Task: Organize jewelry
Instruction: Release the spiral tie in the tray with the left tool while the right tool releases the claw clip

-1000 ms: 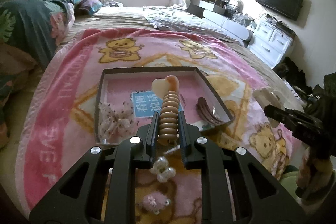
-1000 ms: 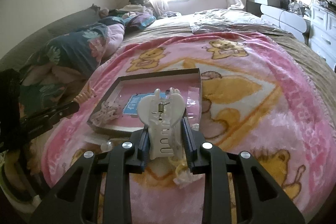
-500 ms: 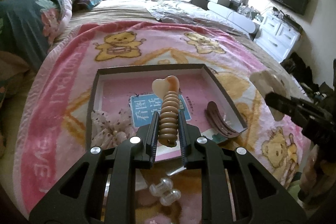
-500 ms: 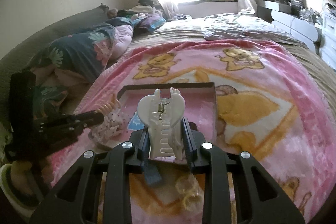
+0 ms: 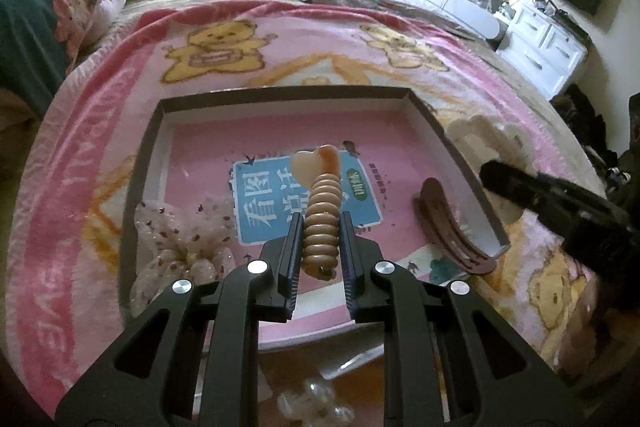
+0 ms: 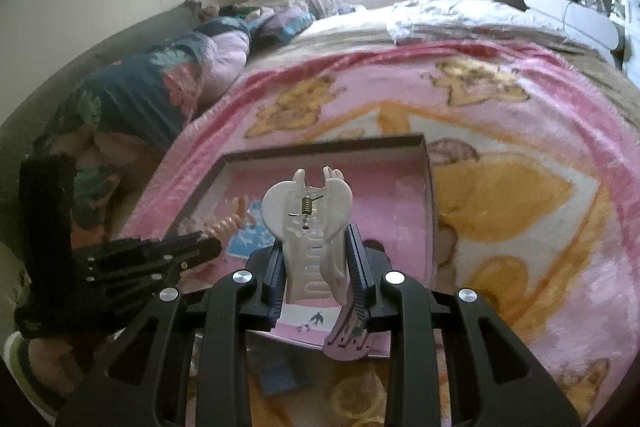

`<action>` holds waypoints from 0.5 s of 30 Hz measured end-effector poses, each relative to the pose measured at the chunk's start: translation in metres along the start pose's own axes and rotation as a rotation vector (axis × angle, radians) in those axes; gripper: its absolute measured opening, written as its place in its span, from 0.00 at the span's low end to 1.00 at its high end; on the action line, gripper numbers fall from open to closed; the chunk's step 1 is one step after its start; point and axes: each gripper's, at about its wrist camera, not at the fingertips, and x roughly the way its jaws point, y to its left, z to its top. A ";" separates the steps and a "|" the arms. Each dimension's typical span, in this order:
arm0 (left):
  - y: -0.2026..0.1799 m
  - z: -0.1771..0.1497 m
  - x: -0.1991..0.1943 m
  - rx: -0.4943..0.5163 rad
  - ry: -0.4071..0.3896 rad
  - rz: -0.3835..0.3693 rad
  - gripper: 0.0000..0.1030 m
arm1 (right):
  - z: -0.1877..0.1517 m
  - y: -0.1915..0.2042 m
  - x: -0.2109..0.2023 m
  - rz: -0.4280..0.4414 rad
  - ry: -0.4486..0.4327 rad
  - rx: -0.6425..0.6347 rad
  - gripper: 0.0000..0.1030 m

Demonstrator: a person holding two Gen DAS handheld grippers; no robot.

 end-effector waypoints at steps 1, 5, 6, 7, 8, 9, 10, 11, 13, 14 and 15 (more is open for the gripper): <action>0.000 0.000 0.003 -0.002 0.005 0.002 0.10 | -0.002 0.001 0.004 -0.003 0.007 -0.007 0.26; 0.003 -0.004 0.013 -0.008 0.027 0.009 0.11 | -0.006 0.004 0.017 -0.006 0.032 -0.028 0.26; 0.004 -0.005 0.014 -0.008 0.030 0.015 0.11 | -0.008 0.005 0.022 -0.010 0.043 -0.028 0.26; 0.005 -0.006 0.015 -0.009 0.033 0.019 0.11 | -0.008 0.005 0.024 -0.011 0.049 -0.028 0.26; 0.006 -0.007 0.016 -0.012 0.037 0.023 0.11 | -0.009 0.005 0.026 -0.009 0.052 -0.028 0.26; 0.008 -0.008 0.016 -0.018 0.038 0.027 0.11 | -0.010 0.006 0.028 -0.008 0.057 -0.031 0.26; 0.010 -0.008 0.015 -0.022 0.039 0.031 0.14 | -0.010 0.008 0.031 -0.010 0.061 -0.036 0.26; 0.011 -0.008 0.014 -0.026 0.038 0.035 0.18 | -0.011 0.008 0.032 -0.011 0.064 -0.039 0.26; 0.013 -0.009 0.010 -0.027 0.030 0.047 0.24 | -0.012 0.010 0.036 -0.007 0.077 -0.040 0.26; 0.015 -0.009 0.006 -0.029 0.026 0.054 0.27 | -0.014 0.011 0.039 -0.005 0.087 -0.042 0.28; 0.016 -0.009 0.004 -0.031 0.021 0.057 0.29 | -0.015 0.012 0.040 -0.005 0.091 -0.044 0.28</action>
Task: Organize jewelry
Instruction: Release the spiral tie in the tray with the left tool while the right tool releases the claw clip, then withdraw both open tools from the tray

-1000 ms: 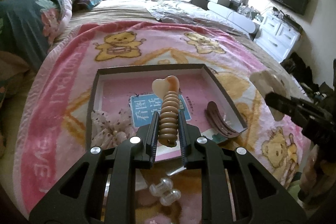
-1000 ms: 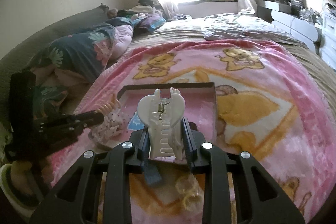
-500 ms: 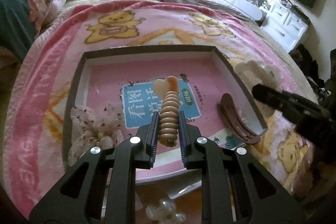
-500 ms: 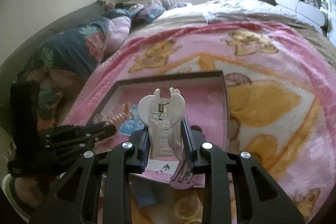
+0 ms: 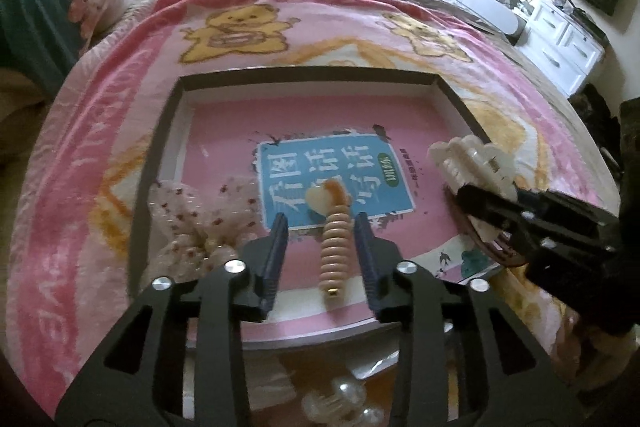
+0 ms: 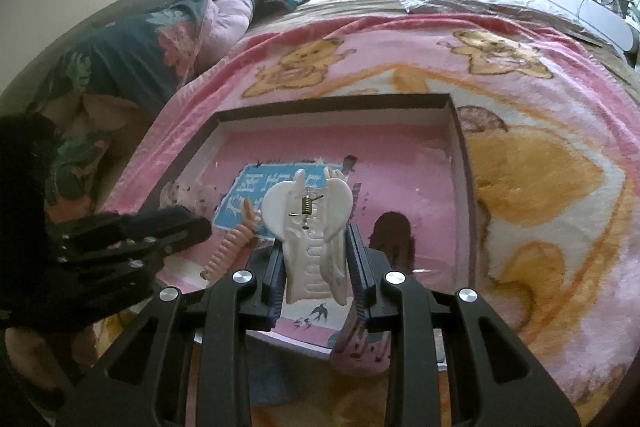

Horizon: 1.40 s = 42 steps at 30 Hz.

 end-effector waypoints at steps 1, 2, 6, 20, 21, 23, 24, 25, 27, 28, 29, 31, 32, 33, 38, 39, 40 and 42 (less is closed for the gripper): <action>0.001 0.000 -0.003 -0.002 -0.004 0.003 0.31 | -0.001 0.001 0.001 0.001 0.002 0.000 0.28; 0.002 0.000 -0.005 -0.004 -0.008 0.005 0.34 | -0.001 0.002 0.002 0.002 0.009 -0.001 0.30; 0.005 -0.002 -0.015 -0.013 -0.022 0.019 0.39 | -0.002 0.004 -0.004 0.007 -0.004 -0.004 0.46; 0.007 -0.011 -0.055 -0.057 -0.084 0.011 0.72 | -0.005 -0.002 -0.067 -0.044 -0.133 0.015 0.87; 0.007 -0.011 -0.060 -0.061 -0.097 0.009 0.73 | -0.005 -0.002 -0.071 -0.047 -0.140 0.012 0.87; 0.008 -0.011 -0.069 -0.069 -0.113 -0.001 0.81 | -0.007 0.000 -0.080 -0.056 -0.154 0.003 0.90; 0.008 -0.011 -0.072 -0.073 -0.120 -0.001 0.84 | -0.008 0.001 -0.085 -0.067 -0.165 -0.001 0.90; 0.009 -0.010 -0.077 -0.079 -0.131 0.001 0.89 | -0.008 0.001 -0.089 -0.076 -0.170 -0.004 0.90; 0.009 -0.011 -0.085 -0.080 -0.145 0.004 0.91 | -0.010 0.002 -0.098 -0.087 -0.181 -0.006 0.90; 0.009 -0.011 -0.089 -0.081 -0.152 0.006 0.91 | -0.011 0.003 -0.100 -0.091 -0.183 -0.005 0.91; 0.010 -0.011 -0.092 -0.081 -0.158 0.006 0.91 | -0.011 0.004 -0.103 -0.100 -0.186 -0.003 0.91; 0.011 -0.013 -0.101 -0.082 -0.170 0.009 0.91 | -0.013 0.005 -0.110 -0.105 -0.195 0.002 0.94; 0.012 -0.014 -0.103 -0.082 -0.173 0.008 0.91 | -0.014 0.006 -0.114 -0.104 -0.200 0.006 0.95; 0.013 -0.016 -0.108 -0.083 -0.180 0.008 0.91 | -0.015 0.007 -0.118 -0.105 -0.205 0.007 0.95; 0.018 -0.024 -0.125 -0.085 -0.204 0.028 0.91 | -0.022 0.013 -0.134 -0.106 -0.221 0.010 0.96; 0.019 -0.026 -0.130 -0.085 -0.214 0.031 0.91 | -0.023 0.014 -0.136 -0.108 -0.223 0.010 0.96; 0.020 -0.028 -0.133 -0.085 -0.219 0.032 0.91 | -0.025 0.016 -0.140 -0.108 -0.225 0.010 0.96; 0.021 -0.032 -0.140 -0.083 -0.226 0.037 0.91 | -0.029 0.018 -0.146 -0.108 -0.230 0.012 0.96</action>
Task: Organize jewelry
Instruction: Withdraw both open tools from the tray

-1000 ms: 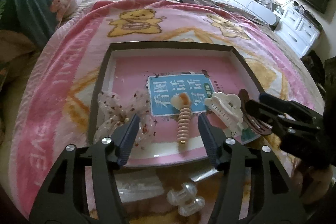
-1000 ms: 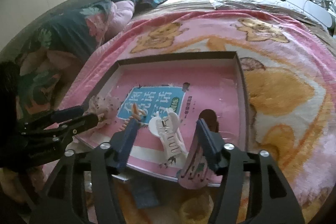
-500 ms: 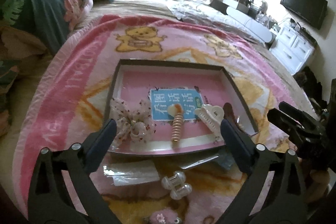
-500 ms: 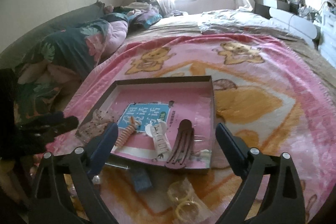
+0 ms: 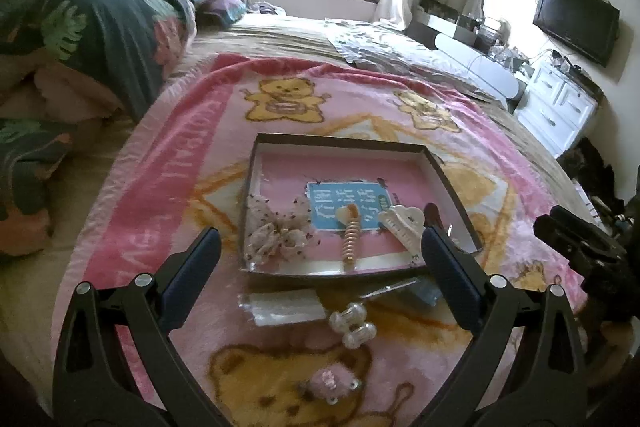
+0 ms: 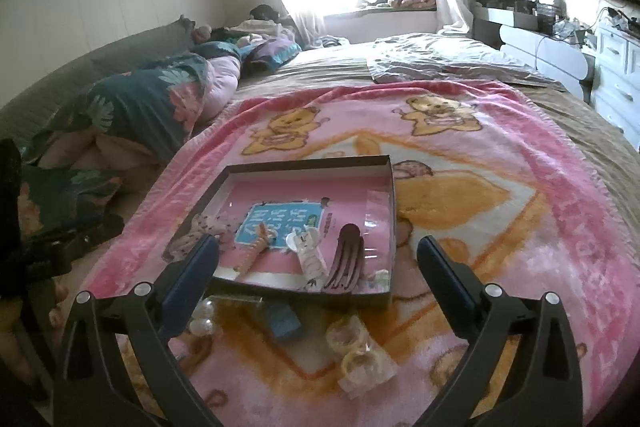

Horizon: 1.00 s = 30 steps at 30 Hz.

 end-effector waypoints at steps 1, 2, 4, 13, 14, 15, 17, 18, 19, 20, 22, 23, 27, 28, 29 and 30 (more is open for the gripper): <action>0.001 -0.001 -0.003 0.001 -0.003 -0.002 0.91 | -0.001 0.001 -0.004 0.000 -0.004 0.001 0.96; 0.001 -0.003 -0.007 0.000 -0.005 -0.004 0.91 | -0.002 0.002 -0.008 0.001 -0.006 0.001 0.96; 0.003 -0.006 -0.013 -0.002 -0.009 -0.008 0.91 | -0.005 0.005 -0.016 0.003 -0.011 0.002 0.96; 0.005 -0.023 -0.042 0.003 -0.030 -0.010 0.91 | -0.015 0.017 -0.043 0.010 -0.017 -0.019 0.96; 0.005 -0.025 -0.044 0.005 -0.031 -0.009 0.91 | -0.016 0.019 -0.045 0.007 -0.018 -0.024 0.96; 0.005 -0.027 -0.046 0.007 -0.031 -0.008 0.91 | -0.017 0.021 -0.049 0.003 -0.020 -0.030 0.96; 0.006 -0.032 -0.051 0.015 -0.032 -0.006 0.91 | -0.019 0.023 -0.054 0.005 -0.023 -0.034 0.96; 0.006 -0.034 -0.053 0.020 -0.031 0.001 0.91 | -0.021 0.023 -0.057 0.004 -0.024 -0.035 0.96; 0.007 -0.037 -0.055 0.022 -0.030 0.003 0.91 | -0.022 0.023 -0.059 0.004 -0.025 -0.036 0.96; 0.007 -0.039 -0.056 0.023 -0.028 0.002 0.91 | -0.024 0.024 -0.061 0.007 -0.023 -0.036 0.96; 0.008 -0.045 -0.058 0.029 -0.020 0.002 0.91 | -0.026 0.025 -0.063 0.008 -0.020 -0.040 0.96; 0.007 -0.048 -0.058 0.034 -0.015 0.004 0.91 | -0.028 0.027 -0.065 0.007 -0.019 -0.045 0.96; 0.008 -0.057 -0.062 0.036 -0.008 0.002 0.91 | -0.034 0.033 -0.069 0.015 -0.010 -0.059 0.96; 0.007 -0.060 -0.062 0.040 -0.003 0.002 0.91 | -0.036 0.035 -0.070 0.016 -0.006 -0.064 0.96; 0.007 -0.062 -0.063 0.046 0.000 0.004 0.91 | -0.039 0.036 -0.071 0.018 -0.003 -0.070 0.96; 0.006 -0.064 -0.064 0.051 0.002 0.005 0.91 | -0.041 0.037 -0.072 0.019 0.001 -0.074 0.96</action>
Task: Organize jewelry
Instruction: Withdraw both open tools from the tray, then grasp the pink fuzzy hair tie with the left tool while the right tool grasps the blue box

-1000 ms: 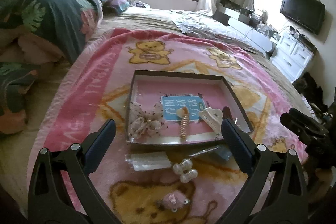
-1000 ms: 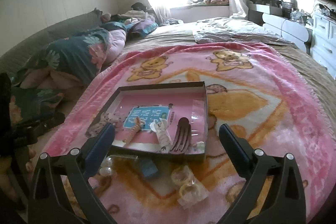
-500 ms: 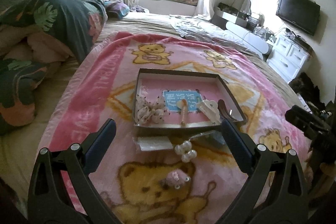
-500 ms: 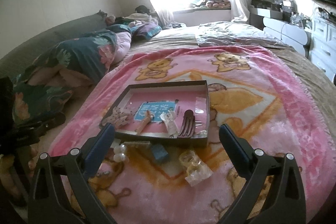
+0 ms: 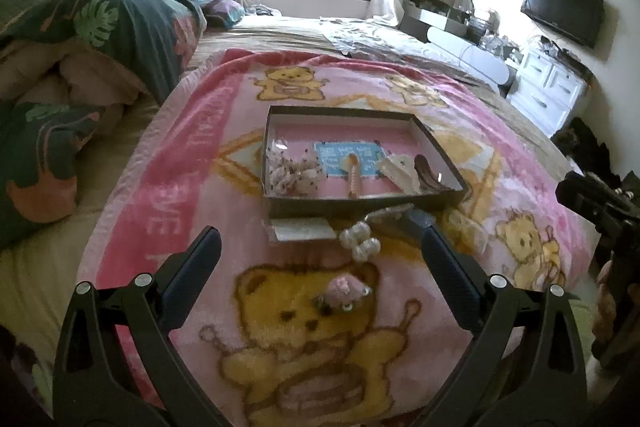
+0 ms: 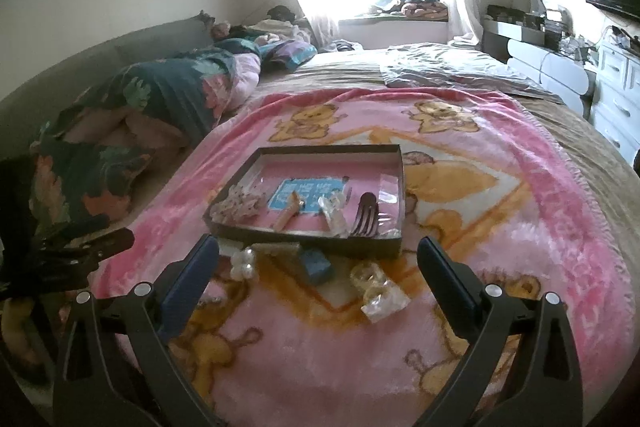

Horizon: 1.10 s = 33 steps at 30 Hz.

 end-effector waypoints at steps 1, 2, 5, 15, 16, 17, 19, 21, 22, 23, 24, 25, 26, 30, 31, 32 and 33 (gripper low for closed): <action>-0.001 -0.003 0.000 0.006 0.004 0.002 0.91 | -0.003 0.002 0.000 0.001 0.005 -0.004 0.96; -0.001 -0.005 -0.001 0.007 0.007 0.002 0.91 | -0.005 0.002 0.000 0.002 0.009 -0.006 0.96; -0.003 -0.011 -0.001 0.014 0.017 0.000 0.91 | -0.012 0.007 0.001 0.012 0.028 -0.012 0.96; -0.006 -0.028 0.004 0.028 0.054 -0.002 0.91 | -0.035 0.020 0.010 0.027 0.089 -0.056 0.96; -0.006 -0.029 0.005 0.030 0.058 -0.003 0.91 | -0.038 0.019 0.011 0.028 0.096 -0.057 0.96; -0.007 -0.030 0.007 0.032 0.061 -0.003 0.91 | -0.040 0.019 0.012 0.030 0.100 -0.057 0.96; -0.006 -0.032 0.009 0.034 0.069 -0.003 0.91 | -0.046 0.018 0.015 0.034 0.117 -0.053 0.96; -0.006 -0.036 0.013 0.034 0.082 -0.004 0.91 | -0.051 0.015 0.017 0.037 0.131 -0.048 0.96; -0.006 -0.039 0.016 0.035 0.088 -0.004 0.91 | -0.053 0.014 0.019 0.039 0.138 -0.044 0.96; -0.006 -0.040 0.017 0.035 0.095 -0.003 0.91 | -0.055 0.013 0.022 0.039 0.147 -0.040 0.96; -0.006 -0.044 0.021 0.034 0.108 -0.004 0.91 | -0.057 0.012 0.023 0.038 0.151 -0.039 0.96; -0.005 -0.047 0.025 0.034 0.118 -0.007 0.91 | -0.058 0.012 0.025 0.038 0.158 -0.038 0.96; -0.006 -0.049 0.028 0.033 0.126 -0.008 0.91 | -0.059 0.011 0.027 0.039 0.162 -0.038 0.96; -0.004 -0.060 0.045 0.032 0.170 -0.013 0.91 | -0.061 0.008 0.035 0.051 0.179 -0.030 0.96; -0.003 -0.062 0.048 0.032 0.178 -0.013 0.91 | -0.062 0.007 0.038 0.051 0.185 -0.030 0.96; -0.003 -0.064 0.051 0.033 0.183 -0.014 0.91 | -0.062 0.007 0.041 0.054 0.190 -0.032 0.96; -0.003 -0.065 0.054 0.034 0.191 -0.016 0.91 | -0.062 0.007 0.044 0.059 0.195 -0.034 0.96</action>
